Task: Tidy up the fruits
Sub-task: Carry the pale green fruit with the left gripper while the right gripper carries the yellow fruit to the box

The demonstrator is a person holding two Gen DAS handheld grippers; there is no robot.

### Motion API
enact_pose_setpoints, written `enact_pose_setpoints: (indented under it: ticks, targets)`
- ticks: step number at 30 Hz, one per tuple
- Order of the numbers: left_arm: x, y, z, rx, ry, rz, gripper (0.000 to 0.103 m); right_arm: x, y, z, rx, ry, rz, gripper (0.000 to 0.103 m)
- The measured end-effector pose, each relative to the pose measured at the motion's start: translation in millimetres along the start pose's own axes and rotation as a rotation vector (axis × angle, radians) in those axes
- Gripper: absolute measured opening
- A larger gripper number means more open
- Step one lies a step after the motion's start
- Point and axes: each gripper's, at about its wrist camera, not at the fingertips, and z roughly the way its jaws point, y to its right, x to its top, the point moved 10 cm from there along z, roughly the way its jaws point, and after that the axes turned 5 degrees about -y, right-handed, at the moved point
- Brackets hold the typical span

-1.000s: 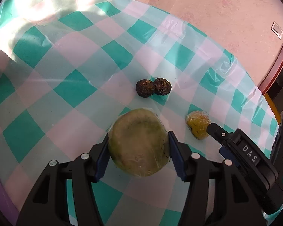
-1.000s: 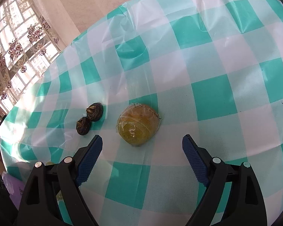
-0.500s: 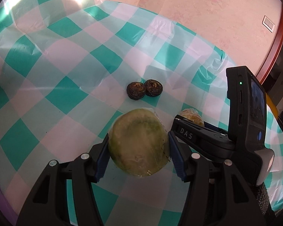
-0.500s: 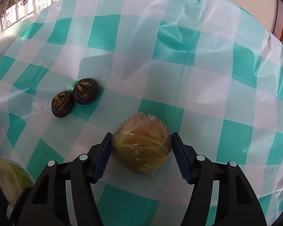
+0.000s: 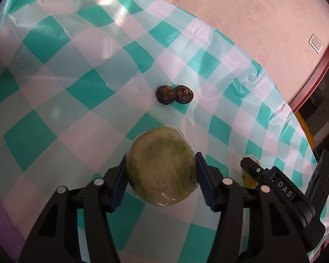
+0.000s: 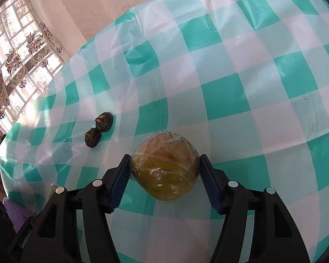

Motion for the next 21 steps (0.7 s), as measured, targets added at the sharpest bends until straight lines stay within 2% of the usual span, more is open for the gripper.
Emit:
enact_pose_setpoints:
  ticks: [11, 21]
  targets:
    - [-54.3, 15.8, -45.6, 0.002, 0.011, 0.151, 0.058, -55.9, 10.9, -51.8, 0.022, 0.024, 0.051, 0.061]
    - [-105.9, 16.0, -84.0, -0.033, -0.027, 0.230, 0.058, -101.5, 15.8, -87.2, 0.044, 0.014, 0.053, 0.062]
